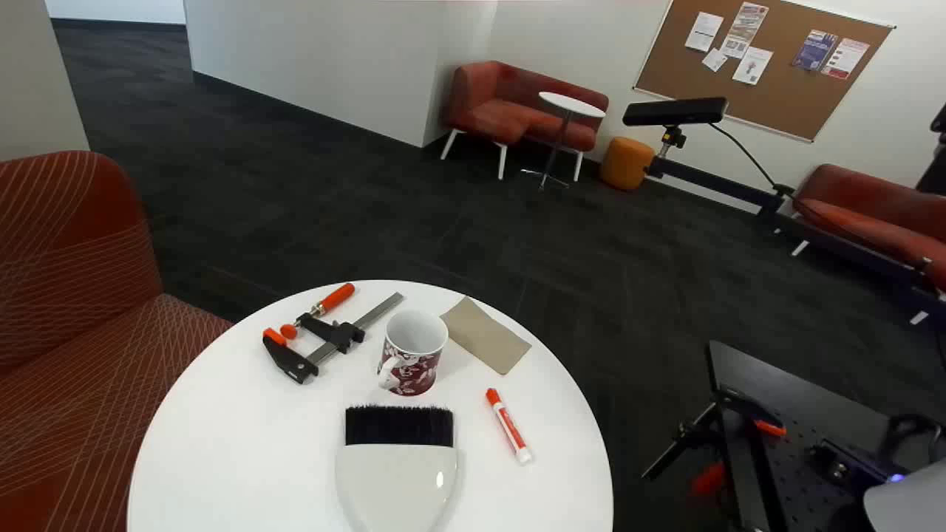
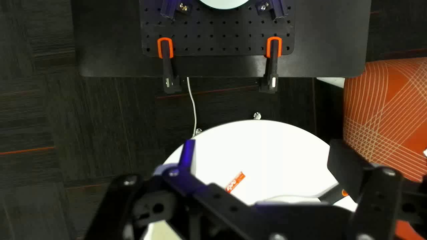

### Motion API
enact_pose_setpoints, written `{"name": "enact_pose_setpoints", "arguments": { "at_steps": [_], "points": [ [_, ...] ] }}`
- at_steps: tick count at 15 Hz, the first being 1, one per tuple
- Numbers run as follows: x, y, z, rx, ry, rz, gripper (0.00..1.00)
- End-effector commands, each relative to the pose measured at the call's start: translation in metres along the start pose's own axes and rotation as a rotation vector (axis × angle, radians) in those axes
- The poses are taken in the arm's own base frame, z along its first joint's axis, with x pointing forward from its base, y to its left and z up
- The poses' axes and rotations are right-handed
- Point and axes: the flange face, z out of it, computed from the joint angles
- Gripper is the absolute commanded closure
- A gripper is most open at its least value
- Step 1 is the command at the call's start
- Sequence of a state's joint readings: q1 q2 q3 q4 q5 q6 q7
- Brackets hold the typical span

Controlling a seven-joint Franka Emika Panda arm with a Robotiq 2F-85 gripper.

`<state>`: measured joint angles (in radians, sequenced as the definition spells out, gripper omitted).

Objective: Place the red marker inside the maroon mug, take the marker out of the mug then move the mug to the left

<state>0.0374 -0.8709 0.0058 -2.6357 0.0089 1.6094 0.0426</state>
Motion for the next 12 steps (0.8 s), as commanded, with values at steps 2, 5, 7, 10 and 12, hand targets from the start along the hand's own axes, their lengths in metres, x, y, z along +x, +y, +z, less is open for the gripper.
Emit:
{"name": "enact_pose_setpoints", "arguments": {
  "at_steps": [2,5,7,10,12],
  "points": [
    [0.0,0.0001,-0.0004,0.0,-0.001,0.0,0.0],
    [0.0,0.0001,-0.0004,0.0,-0.001,0.0,0.0],
    [0.0,0.0001,-0.0004,0.0,-0.001,0.0,0.0],
    [0.0,0.0001,-0.0004,0.0,-0.001,0.0,0.0],
    [0.0019,-0.001,0.0018,-0.001,0.002,0.01,0.0]
  ]
}}
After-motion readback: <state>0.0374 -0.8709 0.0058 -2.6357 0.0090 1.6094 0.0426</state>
